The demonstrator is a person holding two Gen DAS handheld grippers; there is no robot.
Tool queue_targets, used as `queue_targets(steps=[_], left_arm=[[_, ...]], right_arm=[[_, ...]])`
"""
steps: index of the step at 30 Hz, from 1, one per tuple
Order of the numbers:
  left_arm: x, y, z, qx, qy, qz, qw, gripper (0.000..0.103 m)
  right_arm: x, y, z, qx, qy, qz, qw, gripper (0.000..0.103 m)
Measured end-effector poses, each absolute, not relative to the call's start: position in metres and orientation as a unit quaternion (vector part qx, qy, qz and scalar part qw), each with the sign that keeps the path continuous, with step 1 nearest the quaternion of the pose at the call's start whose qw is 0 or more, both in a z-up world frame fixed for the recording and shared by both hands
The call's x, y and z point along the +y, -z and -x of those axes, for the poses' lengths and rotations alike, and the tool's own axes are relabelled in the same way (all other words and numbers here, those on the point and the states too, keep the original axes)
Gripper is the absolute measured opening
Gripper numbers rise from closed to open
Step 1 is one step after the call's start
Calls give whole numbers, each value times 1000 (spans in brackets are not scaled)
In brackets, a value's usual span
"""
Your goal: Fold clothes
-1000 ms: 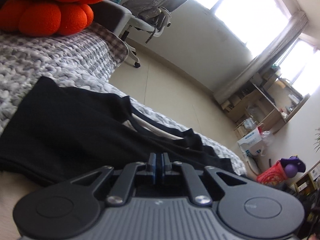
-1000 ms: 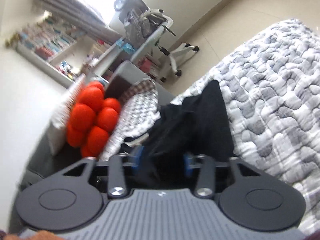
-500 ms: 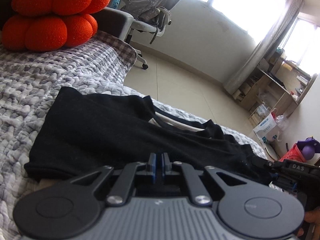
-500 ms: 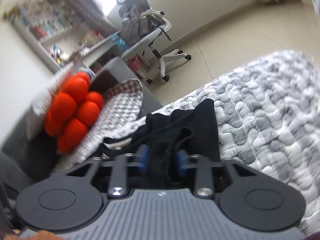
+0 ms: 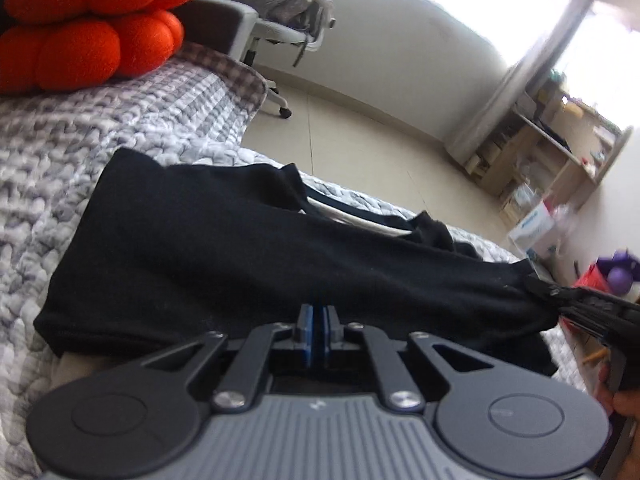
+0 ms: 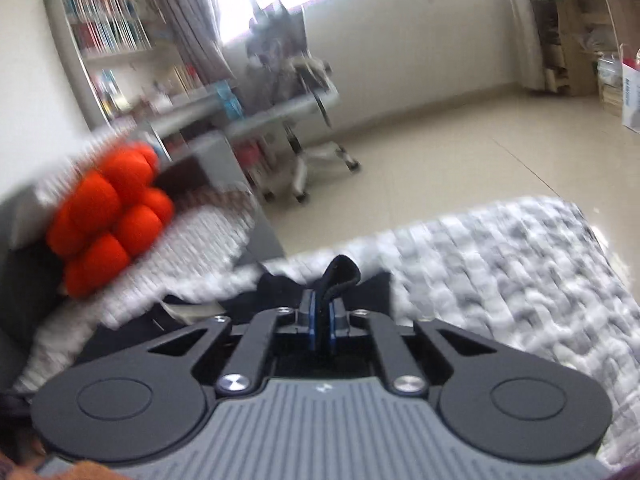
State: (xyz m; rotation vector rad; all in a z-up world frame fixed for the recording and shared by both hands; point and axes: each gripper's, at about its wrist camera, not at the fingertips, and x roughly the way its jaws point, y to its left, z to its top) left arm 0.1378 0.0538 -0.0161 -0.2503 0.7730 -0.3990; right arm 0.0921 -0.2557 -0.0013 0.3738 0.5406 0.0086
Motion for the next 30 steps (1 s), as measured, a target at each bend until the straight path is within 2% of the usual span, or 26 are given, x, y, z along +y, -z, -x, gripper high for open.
queue_targets(steps=[2, 4, 8, 9, 10, 11, 12, 17, 21, 25, 30], left_arm=[[55, 13, -137, 374, 193, 115, 900, 5], [59, 10, -135, 359, 182, 115, 908, 4], [70, 4, -131, 326, 156, 115, 925, 4], [72, 3, -131, 318, 143, 111, 931, 5], [75, 2, -131, 310, 130, 107, 936, 4], [78, 1, -131, 302, 117, 101, 941, 5], [81, 1, -131, 295, 97, 90, 946, 5], [100, 9, -134, 290, 50, 66, 953, 5], [107, 16, -134, 294, 50, 51, 953, 6], [112, 17, -129, 298, 54, 49, 952, 6], [119, 19, -116, 287, 65, 53, 954, 6]], right_arm=[[-255, 7, -94, 275, 6, -174, 946, 8], [-255, 8, -93, 274, 16, -168, 947, 16], [-243, -6, -84, 249, 28, -135, 959, 21], [-239, -9, -82, 242, 25, -127, 962, 34], [-233, -11, -81, 232, 17, -121, 965, 58], [-226, -13, -81, 220, 6, -112, 969, 65], [-218, -15, -81, 212, -7, -97, 972, 68], [-182, -3, -87, 232, -55, -23, 971, 66], [-174, 13, -94, 268, -49, 19, 962, 56], [-196, 18, -91, 286, -23, 14, 958, 48], [-222, 12, -73, 282, -9, -5, 959, 48]])
